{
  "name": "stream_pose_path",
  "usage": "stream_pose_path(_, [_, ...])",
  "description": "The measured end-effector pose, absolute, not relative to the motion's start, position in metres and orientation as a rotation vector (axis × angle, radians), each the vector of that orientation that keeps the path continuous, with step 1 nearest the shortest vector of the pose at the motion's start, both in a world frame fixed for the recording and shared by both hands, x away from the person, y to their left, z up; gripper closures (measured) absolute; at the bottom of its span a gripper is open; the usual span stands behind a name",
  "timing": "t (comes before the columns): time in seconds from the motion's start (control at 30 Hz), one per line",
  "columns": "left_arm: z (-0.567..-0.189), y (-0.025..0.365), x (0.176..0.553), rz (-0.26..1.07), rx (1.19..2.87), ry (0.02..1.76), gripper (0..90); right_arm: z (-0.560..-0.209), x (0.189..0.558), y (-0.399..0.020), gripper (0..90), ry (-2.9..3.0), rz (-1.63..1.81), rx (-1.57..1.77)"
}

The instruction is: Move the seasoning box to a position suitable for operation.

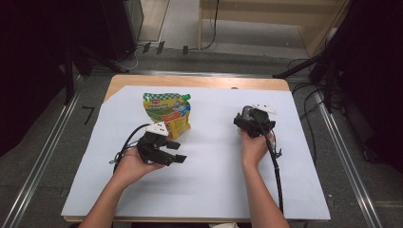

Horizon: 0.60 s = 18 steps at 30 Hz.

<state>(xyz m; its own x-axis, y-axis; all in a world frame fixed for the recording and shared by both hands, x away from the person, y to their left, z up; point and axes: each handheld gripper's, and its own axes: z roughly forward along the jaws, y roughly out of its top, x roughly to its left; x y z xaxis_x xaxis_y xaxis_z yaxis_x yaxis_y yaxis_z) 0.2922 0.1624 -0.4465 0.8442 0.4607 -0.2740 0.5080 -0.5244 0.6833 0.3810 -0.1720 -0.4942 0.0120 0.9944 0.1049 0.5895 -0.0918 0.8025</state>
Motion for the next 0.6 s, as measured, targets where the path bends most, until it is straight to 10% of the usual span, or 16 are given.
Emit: stream_pose_path(0.6, [-0.4477, 0.1617, 0.2928, -0.076, 2.218, 0.709, 39.3, -0.4930, 0.3727, -0.1808, 16.8, 1.738, 0.958, 1.579])
